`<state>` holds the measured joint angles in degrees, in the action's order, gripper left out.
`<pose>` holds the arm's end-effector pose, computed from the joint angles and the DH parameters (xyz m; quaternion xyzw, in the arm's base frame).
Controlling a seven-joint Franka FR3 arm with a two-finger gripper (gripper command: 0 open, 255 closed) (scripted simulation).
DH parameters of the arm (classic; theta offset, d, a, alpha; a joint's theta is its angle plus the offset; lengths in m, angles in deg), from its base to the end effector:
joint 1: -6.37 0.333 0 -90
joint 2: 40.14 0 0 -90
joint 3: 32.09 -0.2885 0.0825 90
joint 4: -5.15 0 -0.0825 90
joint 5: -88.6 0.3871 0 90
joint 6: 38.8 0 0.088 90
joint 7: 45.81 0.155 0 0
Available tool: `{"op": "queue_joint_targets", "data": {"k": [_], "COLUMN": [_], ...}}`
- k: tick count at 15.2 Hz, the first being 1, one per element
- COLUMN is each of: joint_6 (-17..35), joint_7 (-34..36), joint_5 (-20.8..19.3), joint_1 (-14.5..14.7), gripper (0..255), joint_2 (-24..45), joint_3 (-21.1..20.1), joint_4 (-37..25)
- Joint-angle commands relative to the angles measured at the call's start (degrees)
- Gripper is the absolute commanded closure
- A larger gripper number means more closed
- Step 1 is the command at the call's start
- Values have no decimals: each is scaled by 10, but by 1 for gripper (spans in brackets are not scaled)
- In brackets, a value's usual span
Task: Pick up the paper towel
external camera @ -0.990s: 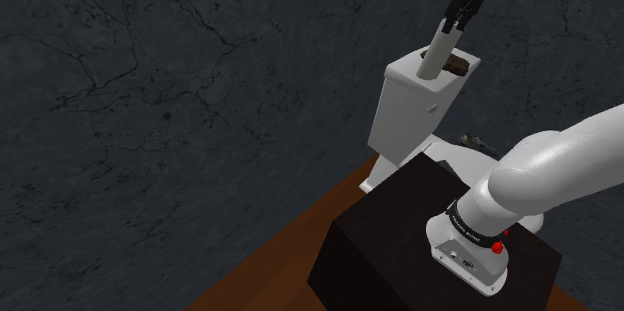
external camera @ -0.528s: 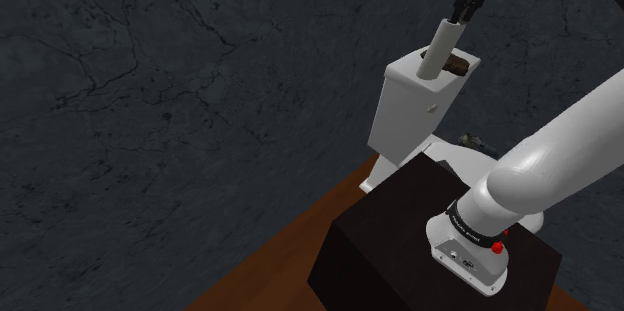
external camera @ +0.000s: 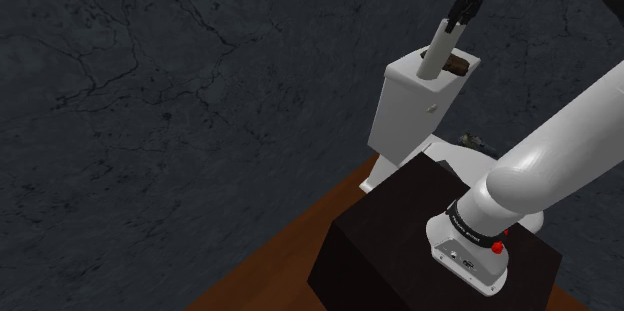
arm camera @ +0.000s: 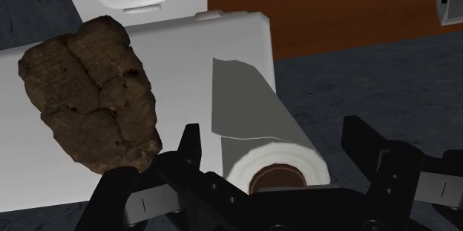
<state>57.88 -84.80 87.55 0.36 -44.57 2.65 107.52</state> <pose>0.4045 -0.3602 0.4907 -0.9997 0.0130 0.0054 0.0214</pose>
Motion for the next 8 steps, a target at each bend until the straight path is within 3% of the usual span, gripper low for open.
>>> {"op": "queue_joint_targets", "data": {"k": [1, 2, 3, 8], "joint_6": [11, 11, 11, 10], "joint_7": [0, 0, 0, 1], "joint_5": [-1, -1, -1, -1], "joint_1": [0, 0, 0, 0], "gripper": [0, 0, 255, 255], "joint_2": [-2, -2, -1, -2], "joint_3": [0, 0, 0, 0], "joint_4": [12, 12, 12, 12]}}
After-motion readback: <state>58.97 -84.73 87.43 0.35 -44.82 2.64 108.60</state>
